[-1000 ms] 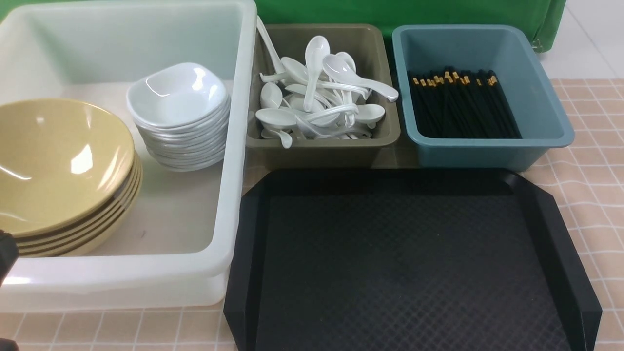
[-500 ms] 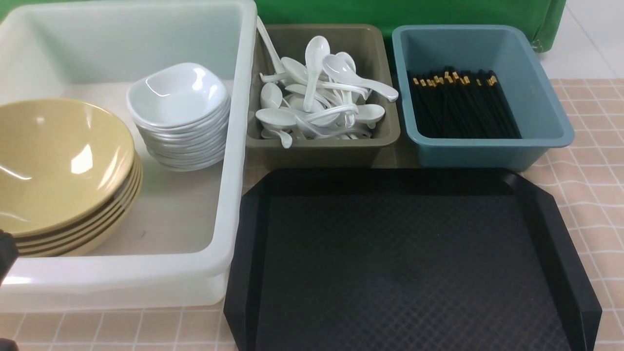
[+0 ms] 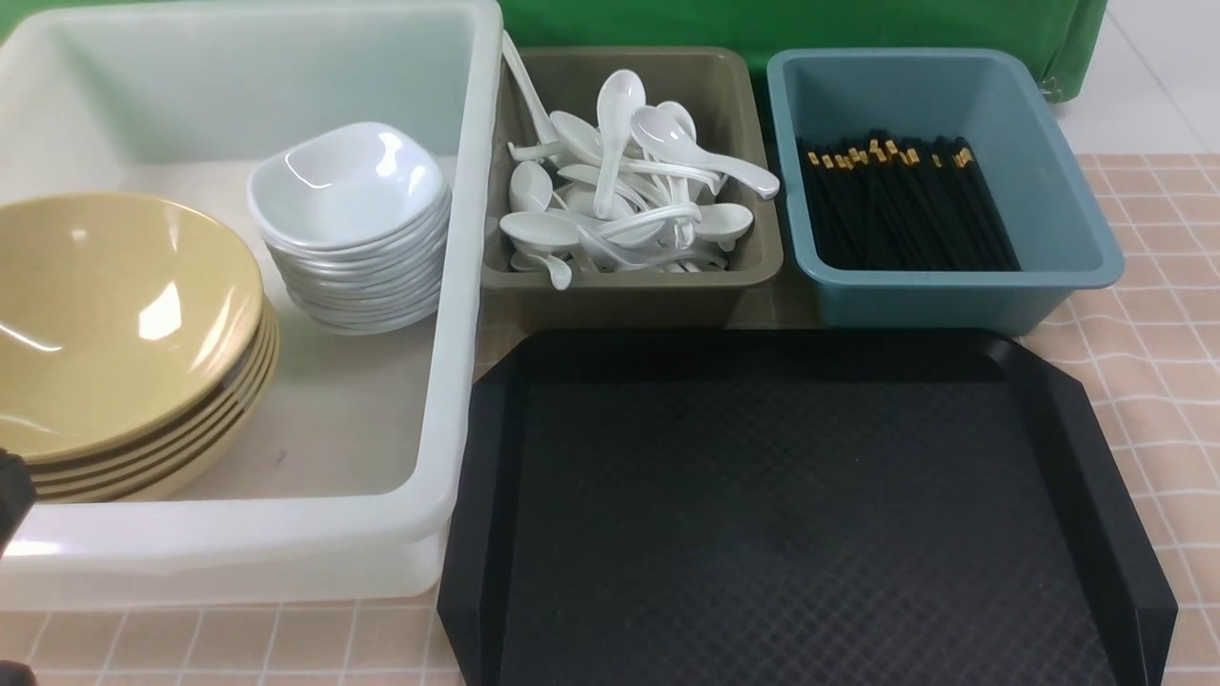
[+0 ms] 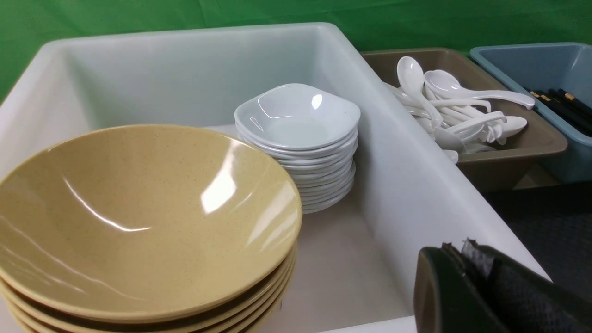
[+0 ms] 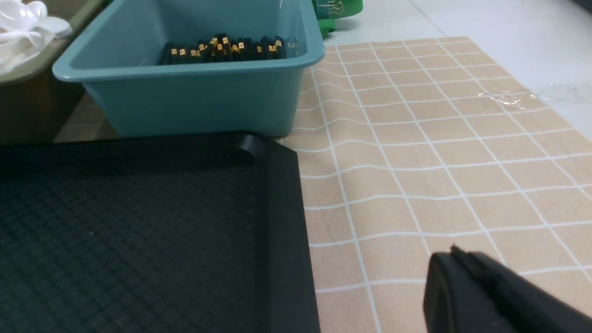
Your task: On brown table put chopsticks spoon bowls plates into blue grey white boxes.
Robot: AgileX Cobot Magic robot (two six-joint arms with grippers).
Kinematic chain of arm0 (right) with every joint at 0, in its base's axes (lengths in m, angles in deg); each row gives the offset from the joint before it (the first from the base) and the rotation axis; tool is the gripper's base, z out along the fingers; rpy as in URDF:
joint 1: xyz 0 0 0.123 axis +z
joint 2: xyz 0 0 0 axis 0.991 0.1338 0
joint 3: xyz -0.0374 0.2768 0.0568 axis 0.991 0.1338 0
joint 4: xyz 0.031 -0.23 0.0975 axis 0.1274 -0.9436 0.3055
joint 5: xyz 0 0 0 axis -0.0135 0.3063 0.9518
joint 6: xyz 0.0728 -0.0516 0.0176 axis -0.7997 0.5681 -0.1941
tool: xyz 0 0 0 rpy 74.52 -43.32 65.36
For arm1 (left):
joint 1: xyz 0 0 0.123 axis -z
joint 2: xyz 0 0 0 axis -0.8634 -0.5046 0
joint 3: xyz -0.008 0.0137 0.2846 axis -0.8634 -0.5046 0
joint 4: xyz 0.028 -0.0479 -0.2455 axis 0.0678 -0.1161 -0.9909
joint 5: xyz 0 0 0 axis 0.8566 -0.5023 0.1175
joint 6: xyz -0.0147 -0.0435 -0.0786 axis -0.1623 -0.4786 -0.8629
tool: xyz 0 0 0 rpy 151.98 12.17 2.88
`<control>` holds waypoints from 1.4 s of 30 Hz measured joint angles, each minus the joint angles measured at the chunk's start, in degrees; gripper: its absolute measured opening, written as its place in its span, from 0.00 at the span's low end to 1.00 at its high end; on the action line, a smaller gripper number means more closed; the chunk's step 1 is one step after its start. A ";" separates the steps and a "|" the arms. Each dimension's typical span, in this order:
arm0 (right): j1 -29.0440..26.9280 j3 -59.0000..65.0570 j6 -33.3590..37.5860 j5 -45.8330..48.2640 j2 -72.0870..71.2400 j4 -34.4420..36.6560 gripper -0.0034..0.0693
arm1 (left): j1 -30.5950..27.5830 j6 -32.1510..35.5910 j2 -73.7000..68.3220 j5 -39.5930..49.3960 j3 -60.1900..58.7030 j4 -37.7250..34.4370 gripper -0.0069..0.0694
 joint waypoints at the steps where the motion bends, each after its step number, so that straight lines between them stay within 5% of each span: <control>1: 0.00 0.00 0.00 0.00 0.00 0.00 0.10 | 0.00 0.00 0.00 0.00 0.00 0.00 0.09; 16: 0.00 0.00 0.00 0.04 0.00 0.00 0.11 | 0.17 0.00 0.00 -0.03 -0.12 0.00 0.09; 21: 0.00 0.00 0.00 0.04 0.00 0.01 0.11 | 4.15 0.00 1.16 -2.38 -3.44 -0.05 0.09; 27: 0.00 0.00 0.00 0.04 0.00 0.06 0.12 | 8.81 -0.33 4.56 -17.59 -11.79 2.81 0.09; 35: 0.00 0.00 0.00 0.04 0.00 0.06 0.12 | 7.30 -8.37 10.59 -37.34 -27.50 15.72 0.09; 42: 0.00 0.00 0.00 0.04 0.00 0.07 0.13 | 5.24 -18.43 11.64 -29.62 -29.72 21.91 0.09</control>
